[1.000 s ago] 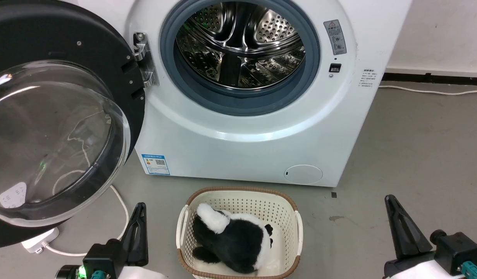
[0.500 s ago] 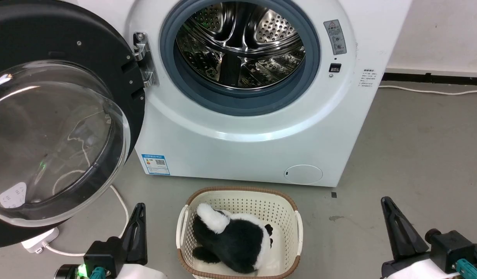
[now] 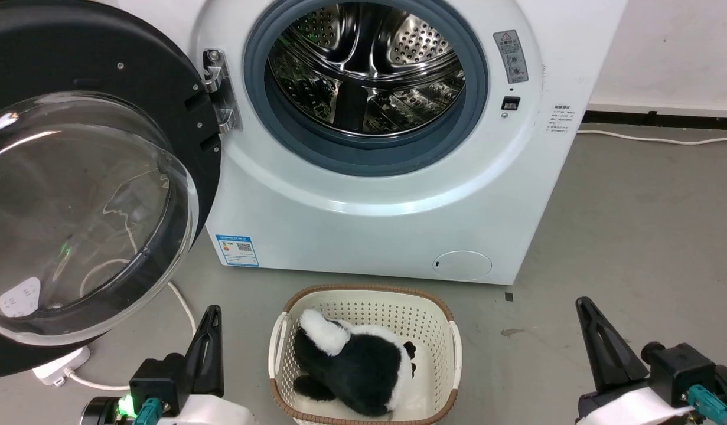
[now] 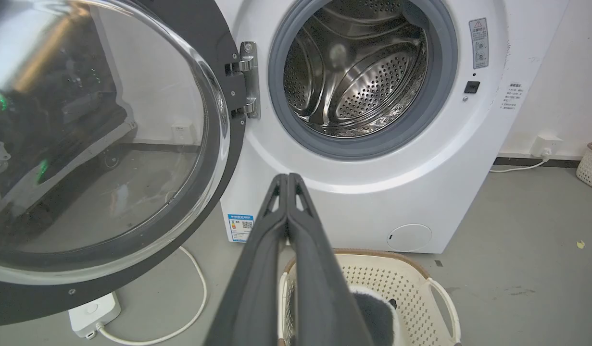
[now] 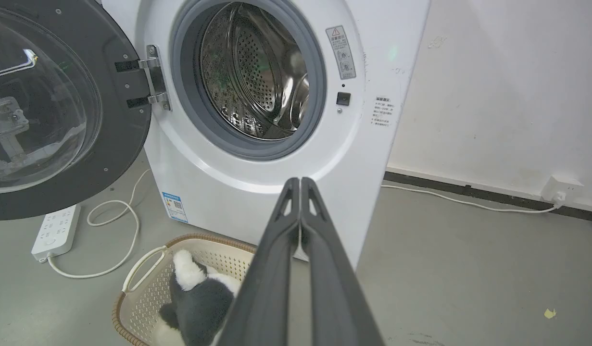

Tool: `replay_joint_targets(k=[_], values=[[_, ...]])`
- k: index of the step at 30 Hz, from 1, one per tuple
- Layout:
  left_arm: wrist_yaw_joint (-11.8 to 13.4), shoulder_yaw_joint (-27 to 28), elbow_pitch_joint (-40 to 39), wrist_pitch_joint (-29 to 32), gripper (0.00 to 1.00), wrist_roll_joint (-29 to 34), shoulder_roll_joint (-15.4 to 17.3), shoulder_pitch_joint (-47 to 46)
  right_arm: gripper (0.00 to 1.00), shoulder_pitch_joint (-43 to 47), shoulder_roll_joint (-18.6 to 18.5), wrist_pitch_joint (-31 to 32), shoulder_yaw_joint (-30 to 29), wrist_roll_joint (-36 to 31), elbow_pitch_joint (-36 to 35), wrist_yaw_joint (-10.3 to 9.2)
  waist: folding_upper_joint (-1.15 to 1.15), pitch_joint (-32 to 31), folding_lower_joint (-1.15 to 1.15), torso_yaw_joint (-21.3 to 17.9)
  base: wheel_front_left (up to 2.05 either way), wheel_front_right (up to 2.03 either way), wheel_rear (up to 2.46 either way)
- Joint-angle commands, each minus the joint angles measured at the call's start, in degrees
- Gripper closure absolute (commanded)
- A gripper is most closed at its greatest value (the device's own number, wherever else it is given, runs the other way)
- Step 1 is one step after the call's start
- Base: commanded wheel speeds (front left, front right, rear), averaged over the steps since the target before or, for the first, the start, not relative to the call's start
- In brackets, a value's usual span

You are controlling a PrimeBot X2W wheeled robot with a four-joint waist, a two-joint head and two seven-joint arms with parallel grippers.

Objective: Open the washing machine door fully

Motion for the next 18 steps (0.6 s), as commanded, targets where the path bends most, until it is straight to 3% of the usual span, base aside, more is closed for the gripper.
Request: replay_joint_targets(k=[1,18], values=[[-0.23,0.09,0.13,0.42,1.00,0.49,0.00,-0.87,1.00,-1.03,0.16,0.41,0.09,-0.13,0.24,0.03,0.00,0.00,0.00,0.00,0.00,0.00,0.00],[-0.40,0.45,0.30,2.29,1.00,1.41,-0.02,-1.61,1.00,-1.73,0.19,2.29,0.51,-0.53,0.61,0.03,0.00,0.01,0.00,-0.03,0.00,0.00,0.00]])
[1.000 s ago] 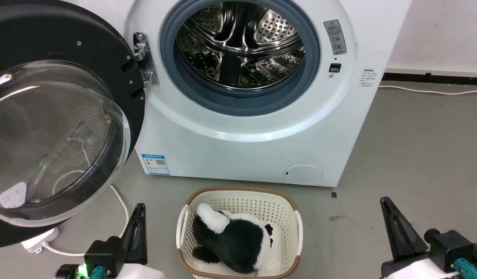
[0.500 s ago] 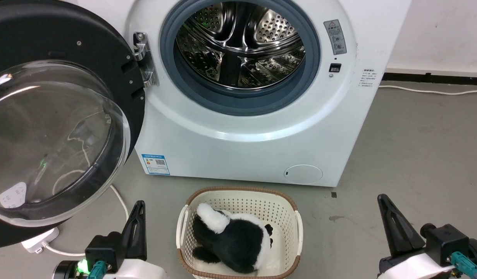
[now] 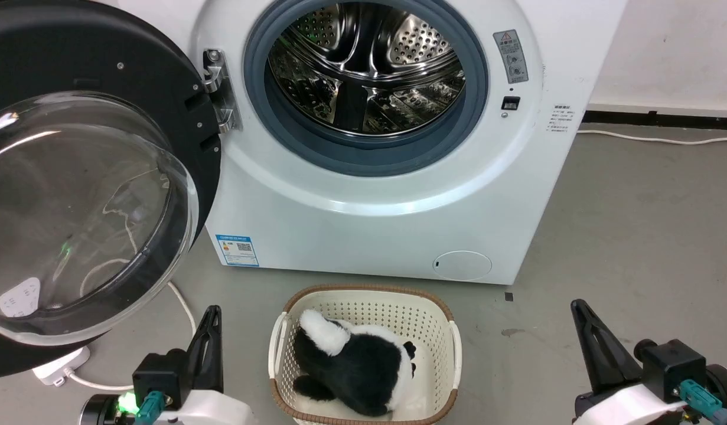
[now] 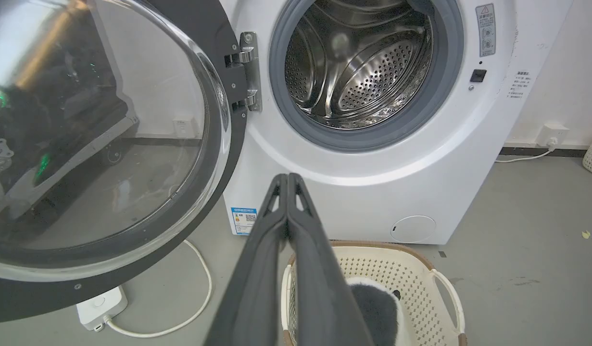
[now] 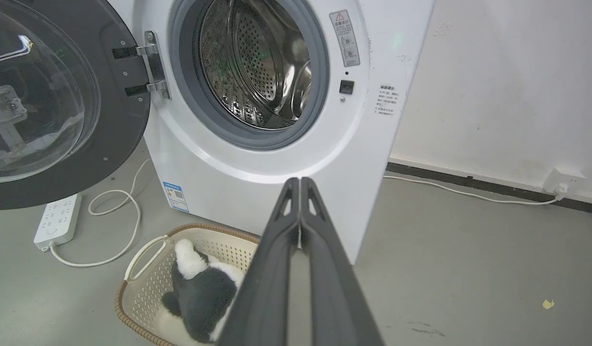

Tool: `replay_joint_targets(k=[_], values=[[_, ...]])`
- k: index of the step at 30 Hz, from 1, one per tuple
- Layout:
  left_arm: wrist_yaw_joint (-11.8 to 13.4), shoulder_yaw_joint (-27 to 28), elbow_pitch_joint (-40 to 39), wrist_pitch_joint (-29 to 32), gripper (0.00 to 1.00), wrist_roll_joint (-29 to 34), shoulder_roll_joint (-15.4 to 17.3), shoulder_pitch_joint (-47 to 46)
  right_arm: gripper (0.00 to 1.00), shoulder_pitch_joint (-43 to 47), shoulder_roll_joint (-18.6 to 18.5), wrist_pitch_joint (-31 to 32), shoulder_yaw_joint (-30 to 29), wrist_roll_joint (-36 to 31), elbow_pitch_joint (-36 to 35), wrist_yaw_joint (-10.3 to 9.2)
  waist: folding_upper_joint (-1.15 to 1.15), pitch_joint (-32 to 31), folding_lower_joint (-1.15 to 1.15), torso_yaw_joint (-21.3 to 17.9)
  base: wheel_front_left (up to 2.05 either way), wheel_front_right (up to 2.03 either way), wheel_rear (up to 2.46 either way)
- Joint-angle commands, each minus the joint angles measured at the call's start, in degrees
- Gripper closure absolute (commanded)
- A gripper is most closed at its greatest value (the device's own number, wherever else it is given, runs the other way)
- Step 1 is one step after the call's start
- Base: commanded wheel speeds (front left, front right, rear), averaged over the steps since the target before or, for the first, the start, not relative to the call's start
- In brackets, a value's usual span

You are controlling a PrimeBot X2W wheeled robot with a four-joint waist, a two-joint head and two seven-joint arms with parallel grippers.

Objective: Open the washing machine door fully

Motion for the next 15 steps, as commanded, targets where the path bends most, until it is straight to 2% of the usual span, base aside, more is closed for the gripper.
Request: replay_joint_targets(k=[1,15], values=[[-0.34,0.18,0.10,0.49,1.00,0.48,0.00,-1.36,1.00,-1.20,0.20,0.51,0.17,-0.34,0.12,0.03,0.00,0.00,0.00,0.00,0.00,0.00,0.00],[-0.48,0.47,0.24,2.02,1.00,1.24,-0.01,-1.96,1.00,-1.77,0.23,2.04,0.51,-0.67,0.43,0.04,0.00,0.01,0.00,-0.02,0.00,0.00,0.00]])
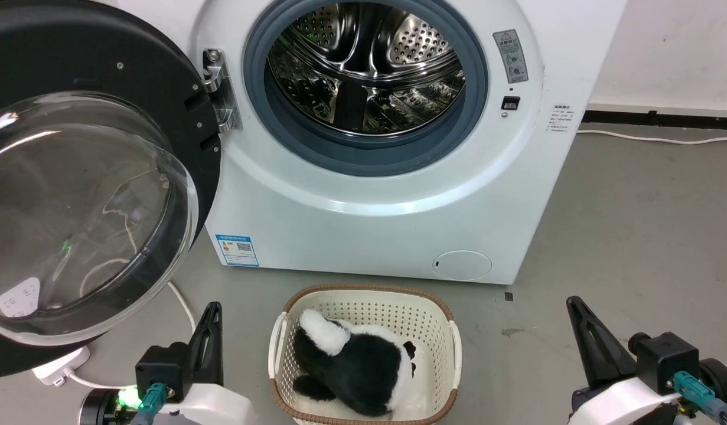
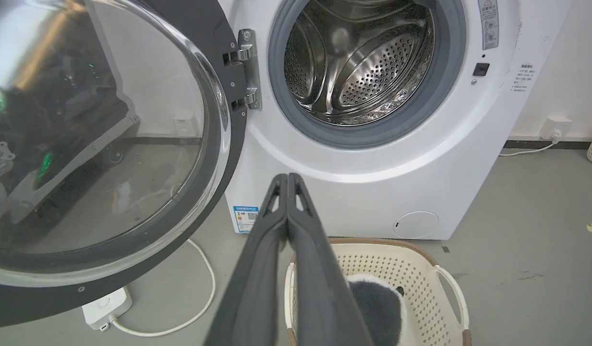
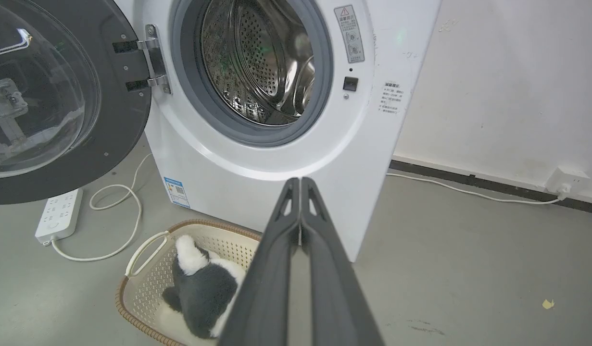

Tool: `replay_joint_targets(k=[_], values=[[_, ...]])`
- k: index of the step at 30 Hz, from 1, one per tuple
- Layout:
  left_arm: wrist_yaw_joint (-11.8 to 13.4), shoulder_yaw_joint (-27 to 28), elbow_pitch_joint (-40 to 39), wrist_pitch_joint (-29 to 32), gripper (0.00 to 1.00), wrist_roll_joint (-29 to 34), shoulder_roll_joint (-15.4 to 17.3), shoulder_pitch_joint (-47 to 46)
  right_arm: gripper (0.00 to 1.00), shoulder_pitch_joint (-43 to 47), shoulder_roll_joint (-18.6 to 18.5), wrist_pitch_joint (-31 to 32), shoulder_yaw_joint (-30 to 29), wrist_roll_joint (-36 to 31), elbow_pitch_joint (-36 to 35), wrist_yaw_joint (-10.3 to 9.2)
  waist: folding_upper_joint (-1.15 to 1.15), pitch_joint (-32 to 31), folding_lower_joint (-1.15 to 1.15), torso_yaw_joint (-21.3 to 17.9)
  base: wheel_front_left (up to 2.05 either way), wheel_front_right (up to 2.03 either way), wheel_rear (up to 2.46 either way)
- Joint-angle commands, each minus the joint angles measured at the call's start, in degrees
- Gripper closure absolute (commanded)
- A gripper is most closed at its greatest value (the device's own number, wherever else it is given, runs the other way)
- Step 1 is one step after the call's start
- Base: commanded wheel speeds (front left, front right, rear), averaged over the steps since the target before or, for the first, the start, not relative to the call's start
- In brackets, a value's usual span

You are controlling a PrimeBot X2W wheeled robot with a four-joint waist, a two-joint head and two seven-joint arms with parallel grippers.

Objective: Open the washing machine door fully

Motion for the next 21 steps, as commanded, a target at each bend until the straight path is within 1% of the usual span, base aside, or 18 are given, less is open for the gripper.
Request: replay_joint_targets(k=[1,21], values=[[-0.23,0.27,0.14,0.30,1.00,0.54,0.01,-1.02,1.00,-0.77,0.23,0.31,0.16,-0.36,0.14,0.04,0.00,0.00,0.00,0.00,0.00,0.00,0.00],[-0.47,0.77,0.37,2.87,1.00,1.81,-0.02,-2.04,1.00,-1.73,0.28,2.89,0.73,-0.91,0.66,0.04,0.00,0.02,0.00,-0.03,0.00,0.00,0.00]])
